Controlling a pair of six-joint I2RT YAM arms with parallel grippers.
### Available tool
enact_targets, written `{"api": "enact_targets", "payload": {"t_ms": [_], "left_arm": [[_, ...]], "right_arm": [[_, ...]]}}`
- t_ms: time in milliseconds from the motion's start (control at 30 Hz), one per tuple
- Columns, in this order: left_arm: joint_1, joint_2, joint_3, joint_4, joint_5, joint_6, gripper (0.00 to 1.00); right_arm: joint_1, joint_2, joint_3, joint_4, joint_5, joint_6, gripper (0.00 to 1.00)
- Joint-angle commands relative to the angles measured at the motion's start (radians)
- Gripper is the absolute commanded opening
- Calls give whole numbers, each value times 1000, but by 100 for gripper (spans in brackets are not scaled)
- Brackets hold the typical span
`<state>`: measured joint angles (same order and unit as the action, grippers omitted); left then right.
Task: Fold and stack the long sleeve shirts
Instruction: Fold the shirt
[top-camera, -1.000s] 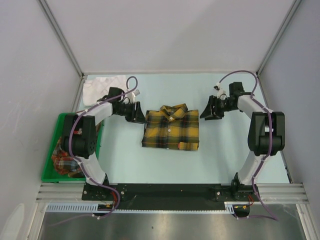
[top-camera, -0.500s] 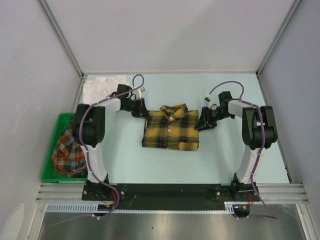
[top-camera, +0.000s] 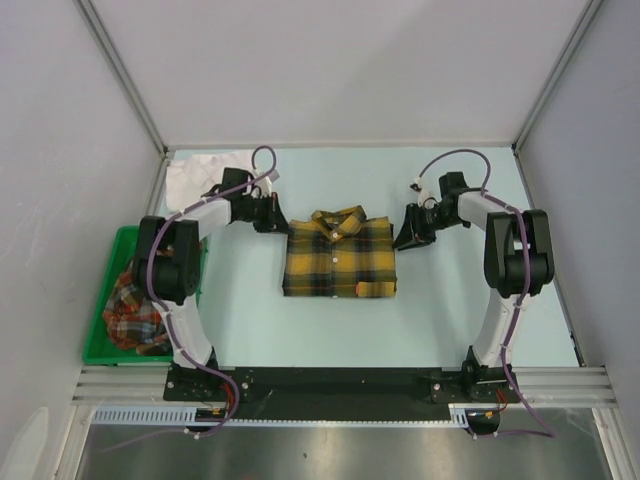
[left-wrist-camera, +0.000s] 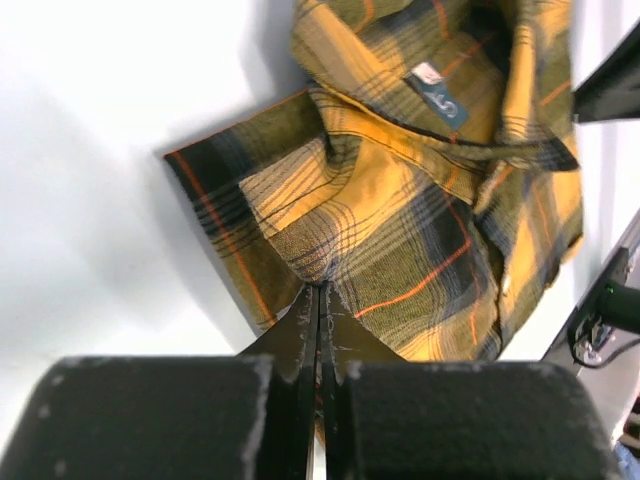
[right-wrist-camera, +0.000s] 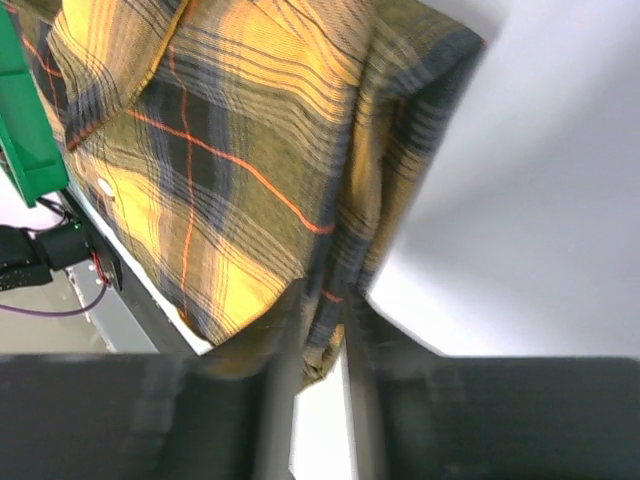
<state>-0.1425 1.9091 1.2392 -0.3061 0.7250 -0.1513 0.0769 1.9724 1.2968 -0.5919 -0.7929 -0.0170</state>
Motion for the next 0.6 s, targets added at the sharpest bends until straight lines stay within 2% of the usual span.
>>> {"api": "enact_targets", "payload": {"t_ms": [0,100,167,200,267,333,400,467,567], "left_arm": [[14,21,-9,22,-32,-33,15],[30,-66,-33,22,42,15,49],[35,-167,-76,12,124,42,59],[29,-195,-92,2,231,45,60],[6,-246,-156,-19,312,10,63],[-69,-288,-205,-28,362,-17,63],[-161,-297,-288,8,376,-57,63],[-222,-282,-367,119,378,-144,63],[-223,-199,-438,280,340,-257,62]], "right_arm": [[-28,-72,45,-78,-26,-73,33],[-25,-130,36,-112,-132,-80,37],[4,-193,-7,-111,-227,-66,42],[20,-214,-25,-106,-251,-40,44],[98,-260,-103,-63,-310,-8,52],[159,-273,-157,8,-327,34,53],[225,-258,-229,79,-333,78,53],[247,-206,-260,182,-335,144,53],[236,-121,-274,205,-321,149,53]]}}
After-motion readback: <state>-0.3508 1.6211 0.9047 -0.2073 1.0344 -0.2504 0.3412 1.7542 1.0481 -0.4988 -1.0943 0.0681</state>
